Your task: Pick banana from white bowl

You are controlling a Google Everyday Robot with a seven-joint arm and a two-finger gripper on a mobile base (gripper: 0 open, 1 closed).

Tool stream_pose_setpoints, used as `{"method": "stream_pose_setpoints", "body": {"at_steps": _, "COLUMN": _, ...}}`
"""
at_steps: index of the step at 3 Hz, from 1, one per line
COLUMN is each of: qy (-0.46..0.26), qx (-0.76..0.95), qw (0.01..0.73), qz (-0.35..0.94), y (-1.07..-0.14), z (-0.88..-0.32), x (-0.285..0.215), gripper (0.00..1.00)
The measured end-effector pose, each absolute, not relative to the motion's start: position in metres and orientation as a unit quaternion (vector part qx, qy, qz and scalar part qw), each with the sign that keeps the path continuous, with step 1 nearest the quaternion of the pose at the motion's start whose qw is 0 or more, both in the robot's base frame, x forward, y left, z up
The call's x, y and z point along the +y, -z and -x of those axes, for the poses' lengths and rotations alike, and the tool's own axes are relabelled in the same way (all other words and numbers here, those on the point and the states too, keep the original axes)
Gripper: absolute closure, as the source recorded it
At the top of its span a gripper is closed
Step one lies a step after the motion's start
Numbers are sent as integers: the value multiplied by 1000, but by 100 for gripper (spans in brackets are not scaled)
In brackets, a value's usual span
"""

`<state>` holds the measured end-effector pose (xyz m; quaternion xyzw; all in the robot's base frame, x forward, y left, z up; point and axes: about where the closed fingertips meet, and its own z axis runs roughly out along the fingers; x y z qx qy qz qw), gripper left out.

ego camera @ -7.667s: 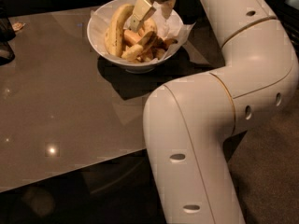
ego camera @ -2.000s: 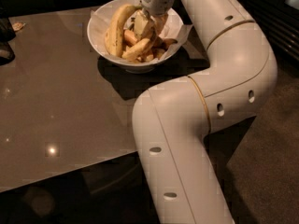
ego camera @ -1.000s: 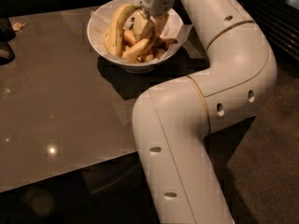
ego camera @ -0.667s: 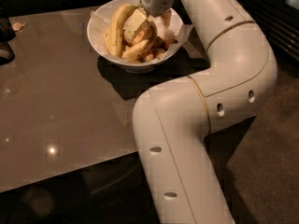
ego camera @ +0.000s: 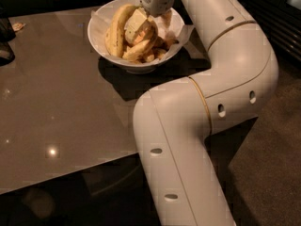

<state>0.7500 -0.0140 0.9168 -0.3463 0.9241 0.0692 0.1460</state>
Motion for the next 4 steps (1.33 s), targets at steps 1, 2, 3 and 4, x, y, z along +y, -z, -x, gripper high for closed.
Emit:
{"method": "stream_pose_setpoints", "body": {"at_steps": 1, "qy": -69, "qx": 924, "qw": 146, "qz": 346, "y": -917, "z": -750, "x": -14, "gripper": 39}}
{"method": "stream_pose_setpoints", "body": {"at_steps": 2, "qy": -69, "qx": 924, "qw": 146, "qz": 346, "y": -917, "z": -750, "x": -14, "gripper": 63}}
{"method": "stream_pose_setpoints", "body": {"at_steps": 3, "qy": -66, "qx": 924, "qw": 160, "qz": 340, "y": -923, "z": -755, "x": -11, "gripper": 87}}
{"method": "stream_pose_setpoints", "body": {"at_steps": 4, "qy": -52, "qx": 930, "qw": 173, "qz": 321, "y": -957, "z": -742, "x": -12, "gripper": 100}}
